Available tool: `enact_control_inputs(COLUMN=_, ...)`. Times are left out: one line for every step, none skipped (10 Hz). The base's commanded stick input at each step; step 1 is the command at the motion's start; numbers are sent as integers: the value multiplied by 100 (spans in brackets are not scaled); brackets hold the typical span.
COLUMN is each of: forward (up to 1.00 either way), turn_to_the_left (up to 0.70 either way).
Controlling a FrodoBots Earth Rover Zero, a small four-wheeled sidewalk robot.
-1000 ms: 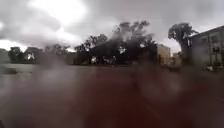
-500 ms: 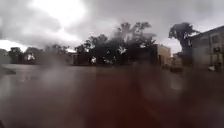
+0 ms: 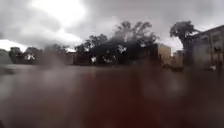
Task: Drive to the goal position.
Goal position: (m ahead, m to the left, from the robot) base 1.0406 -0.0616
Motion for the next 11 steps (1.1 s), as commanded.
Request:
enact_control_inputs(forward=45, turn_to_the_left=0)
enact_control_inputs(forward=45, turn_to_the_left=0)
enact_control_inputs(forward=45, turn_to_the_left=0)
enact_control_inputs(forward=45, turn_to_the_left=0)
enact_control_inputs(forward=45, turn_to_the_left=0)
enact_control_inputs(forward=45, turn_to_the_left=0)
enact_control_inputs(forward=45, turn_to_the_left=0)
enact_control_inputs(forward=45, turn_to_the_left=0)
enact_control_inputs(forward=45, turn_to_the_left=0)
enact_control_inputs(forward=45, turn_to_the_left=0)
enact_control_inputs(forward=45, turn_to_the_left=0)
